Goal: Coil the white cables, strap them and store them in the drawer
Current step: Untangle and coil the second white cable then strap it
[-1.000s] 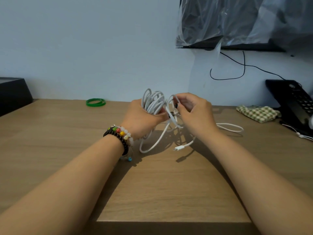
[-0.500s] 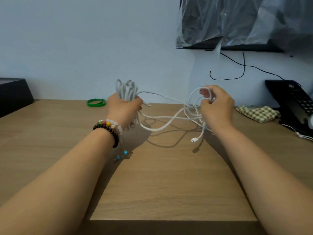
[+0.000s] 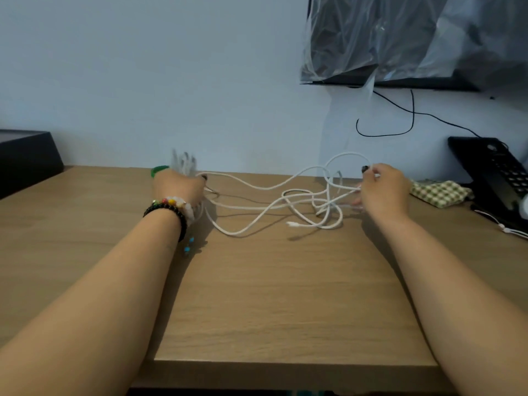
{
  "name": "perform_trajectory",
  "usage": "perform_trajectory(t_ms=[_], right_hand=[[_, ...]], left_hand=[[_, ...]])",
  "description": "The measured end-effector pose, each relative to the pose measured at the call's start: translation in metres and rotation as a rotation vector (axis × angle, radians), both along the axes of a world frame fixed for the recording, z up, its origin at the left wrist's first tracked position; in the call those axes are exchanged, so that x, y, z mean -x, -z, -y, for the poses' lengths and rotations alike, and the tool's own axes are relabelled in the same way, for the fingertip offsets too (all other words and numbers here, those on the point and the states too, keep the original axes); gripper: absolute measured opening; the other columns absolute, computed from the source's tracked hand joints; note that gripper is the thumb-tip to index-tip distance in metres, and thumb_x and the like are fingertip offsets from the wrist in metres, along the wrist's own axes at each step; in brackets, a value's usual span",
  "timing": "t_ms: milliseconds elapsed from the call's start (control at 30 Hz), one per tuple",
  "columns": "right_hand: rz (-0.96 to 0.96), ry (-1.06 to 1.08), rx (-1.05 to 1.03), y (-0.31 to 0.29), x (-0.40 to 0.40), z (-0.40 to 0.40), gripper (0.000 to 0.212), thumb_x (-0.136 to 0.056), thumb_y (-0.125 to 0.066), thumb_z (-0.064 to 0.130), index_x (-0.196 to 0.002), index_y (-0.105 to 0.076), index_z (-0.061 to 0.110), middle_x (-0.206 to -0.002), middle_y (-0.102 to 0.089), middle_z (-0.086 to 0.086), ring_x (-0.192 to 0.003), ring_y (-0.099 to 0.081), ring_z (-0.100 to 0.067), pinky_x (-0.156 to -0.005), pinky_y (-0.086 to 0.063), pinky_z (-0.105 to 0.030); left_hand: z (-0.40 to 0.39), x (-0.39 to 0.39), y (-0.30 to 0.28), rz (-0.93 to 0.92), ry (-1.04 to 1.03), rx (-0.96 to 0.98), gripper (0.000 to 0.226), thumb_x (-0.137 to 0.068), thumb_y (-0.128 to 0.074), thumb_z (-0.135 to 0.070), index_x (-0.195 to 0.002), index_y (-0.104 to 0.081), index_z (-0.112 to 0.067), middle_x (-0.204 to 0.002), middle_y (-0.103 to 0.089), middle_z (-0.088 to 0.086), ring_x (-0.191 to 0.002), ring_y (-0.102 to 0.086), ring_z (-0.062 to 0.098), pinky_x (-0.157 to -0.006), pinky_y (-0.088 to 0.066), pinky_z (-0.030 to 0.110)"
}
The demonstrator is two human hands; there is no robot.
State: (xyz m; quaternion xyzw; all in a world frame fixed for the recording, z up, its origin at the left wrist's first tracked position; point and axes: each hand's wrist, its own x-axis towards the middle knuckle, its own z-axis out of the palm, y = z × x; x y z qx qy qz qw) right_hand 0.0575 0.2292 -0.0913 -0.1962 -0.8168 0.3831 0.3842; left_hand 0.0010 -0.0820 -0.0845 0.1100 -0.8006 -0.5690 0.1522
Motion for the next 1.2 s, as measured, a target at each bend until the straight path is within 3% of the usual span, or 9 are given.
perform_trajectory(t_ms=[100, 200, 300, 400, 500, 633, 933, 1100, 1200], right_hand=[[0.036, -0.002, -0.069, -0.002, -0.002, 0.007, 0.027, -0.096, -0.04, 0.016, -0.085, -0.062, 0.004, -0.057, -0.066, -0.007, -0.038, -0.057, -0.005, -0.052, -0.05, -0.027], [0.05, -0.052, -0.027, -0.006, -0.004, 0.011, 0.026, -0.096, -0.042, 0.016, -0.09, -0.066, 0.009, -0.052, -0.063, -0.007, -0.044, -0.055, 0.0, -0.054, -0.041, -0.014], [0.042, -0.176, 0.085, -0.012, -0.008, 0.026, 0.025, -0.095, -0.043, 0.013, -0.088, -0.068, 0.011, -0.052, -0.058, -0.009, -0.032, -0.046, 0.0, -0.039, -0.032, -0.008], [0.052, -0.364, 0.176, -0.015, -0.012, 0.043, 0.027, -0.097, -0.043, 0.012, -0.081, -0.064, 0.013, -0.051, -0.052, -0.01, -0.03, -0.038, -0.004, -0.037, -0.031, -0.014], [0.05, -0.521, 0.303, -0.016, -0.016, 0.055, 0.028, -0.101, -0.042, 0.015, -0.083, -0.064, 0.012, -0.047, -0.047, -0.001, -0.037, -0.037, -0.007, -0.039, -0.03, -0.015], [-0.028, -0.669, 0.576, -0.021, -0.017, 0.054, 0.024, -0.102, -0.045, 0.019, -0.09, -0.065, 0.013, -0.049, -0.036, 0.005, -0.04, -0.026, -0.007, -0.042, -0.017, -0.023], [-0.067, -1.02, 1.07, -0.031, -0.022, 0.047, 0.016, -0.09, -0.049, 0.023, -0.091, -0.062, 0.013, -0.04, -0.024, 0.008, -0.033, -0.016, -0.006, -0.036, -0.01, -0.019], [-0.156, -0.968, 1.199, -0.033, -0.021, 0.043, 0.023, -0.1, -0.04, 0.019, -0.09, -0.06, 0.013, -0.041, -0.023, 0.007, -0.032, -0.016, -0.005, -0.034, -0.012, -0.018], [-0.162, -0.855, 1.164, -0.03, -0.016, 0.042, 0.023, -0.102, -0.04, 0.018, -0.095, -0.061, 0.011, -0.042, -0.024, 0.008, -0.031, -0.016, -0.005, -0.031, -0.015, -0.017]], left_hand=[[-0.01, -0.001, -0.002, -0.059, 0.047, 0.488, 0.025, -0.087, -0.068, -0.027, -0.074, -0.053, -0.011, -0.076, -0.059, 0.007, -0.07, -0.059, 0.022, -0.054, -0.042, 0.029], [-0.013, -0.007, -0.012, -0.195, -0.008, 0.692, 0.029, -0.09, -0.063, -0.025, -0.071, -0.046, -0.013, -0.067, -0.046, 0.002, -0.058, -0.043, 0.015, -0.048, -0.027, 0.026], [-0.022, -0.02, -0.018, -0.347, 0.088, 0.603, 0.027, -0.089, -0.064, -0.032, -0.081, -0.057, -0.007, -0.07, -0.055, 0.005, -0.065, -0.057, 0.023, -0.048, -0.034, 0.027], [-0.041, -0.041, -0.015, -0.244, 0.437, 0.29, 0.021, -0.086, -0.071, -0.03, -0.08, -0.065, -0.011, -0.067, -0.064, 0.004, -0.056, -0.063, 0.014, -0.05, -0.054, 0.029], [-0.054, -0.048, -0.004, -0.181, 0.618, 0.362, 0.013, -0.083, -0.075, -0.027, -0.077, -0.067, -0.018, -0.067, -0.067, 0.0, -0.053, -0.062, 0.008, -0.049, -0.05, 0.02], [-0.058, -0.045, 0.001, -0.195, 0.647, 0.482, 0.008, -0.078, -0.073, -0.017, -0.079, -0.068, -0.012, -0.07, -0.068, 0.005, -0.061, -0.066, 0.019, -0.053, -0.055, 0.027], [-0.06, -0.038, 0.005, -0.238, 0.688, 0.34, 0.012, -0.081, -0.073, -0.019, -0.092, -0.071, -0.014, -0.085, -0.072, 0.009, -0.077, -0.07, 0.024, -0.069, -0.06, 0.044], [-0.06, -0.044, 0.002, -0.174, 0.874, 0.235, 0.01, -0.08, -0.077, -0.013, -0.089, -0.074, -0.016, -0.088, -0.074, 0.009, -0.068, -0.068, 0.03, -0.063, -0.06, 0.041], [-0.061, -0.05, 0.0, -0.123, 0.914, 0.233, 0.007, -0.081, -0.077, -0.013, -0.083, -0.07, -0.012, -0.065, -0.069, 0.004, -0.047, -0.058, 0.016, -0.05, -0.051, 0.027]])
